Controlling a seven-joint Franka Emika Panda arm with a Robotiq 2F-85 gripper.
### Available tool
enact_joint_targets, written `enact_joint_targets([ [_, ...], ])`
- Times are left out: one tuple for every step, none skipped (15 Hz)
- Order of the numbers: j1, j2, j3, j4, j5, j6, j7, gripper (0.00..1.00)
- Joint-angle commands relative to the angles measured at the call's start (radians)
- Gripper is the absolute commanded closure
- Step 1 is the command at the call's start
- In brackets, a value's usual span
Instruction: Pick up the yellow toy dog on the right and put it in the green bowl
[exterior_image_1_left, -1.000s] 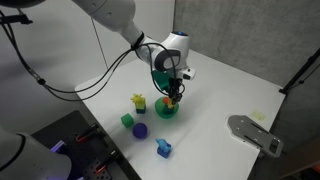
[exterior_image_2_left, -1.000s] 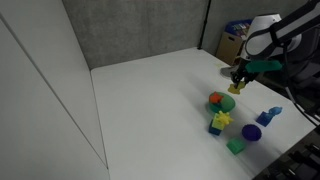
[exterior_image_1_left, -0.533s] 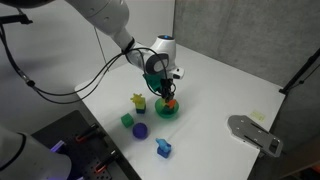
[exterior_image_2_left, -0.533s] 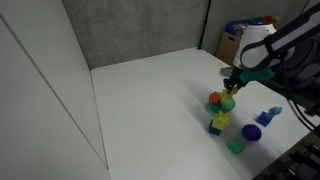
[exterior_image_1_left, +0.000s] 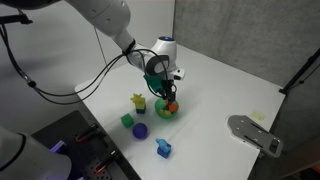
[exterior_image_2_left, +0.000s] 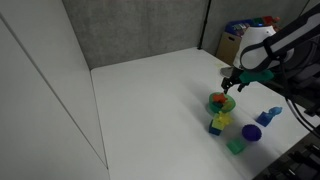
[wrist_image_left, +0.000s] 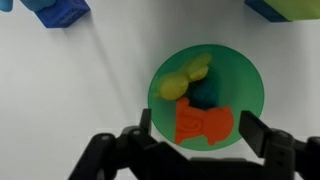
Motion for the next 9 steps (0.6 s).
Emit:
enact_joint_targets([
  [-0.036, -0.108, 0.017, -0.013, 0.016, -0.122, -0.046, 0.00],
  [-0.040, -0.133, 0.016, -0.007, 0.015, -0.168, -0.047, 0.00],
  [-0.044, -0.155, 0.015, 0.000, 0.013, -0.220, -0.046, 0.00],
  [-0.046, -0.176, 0.015, 0.003, 0.012, -0.268, -0.041, 0.00],
  [-0.047, -0.201, 0.015, 0.003, 0.006, -0.317, -0.037, 0.00],
  [-0.048, -0.225, 0.016, -0.001, 0.000, -0.361, -0.035, 0.00],
  [-0.046, -0.254, 0.015, -0.014, -0.012, -0.391, -0.031, 0.00],
  [-0.043, -0.286, 0.016, -0.034, -0.027, -0.408, -0.034, 0.00],
  [-0.043, -0.318, 0.018, -0.051, -0.038, -0.428, -0.040, 0.00],
])
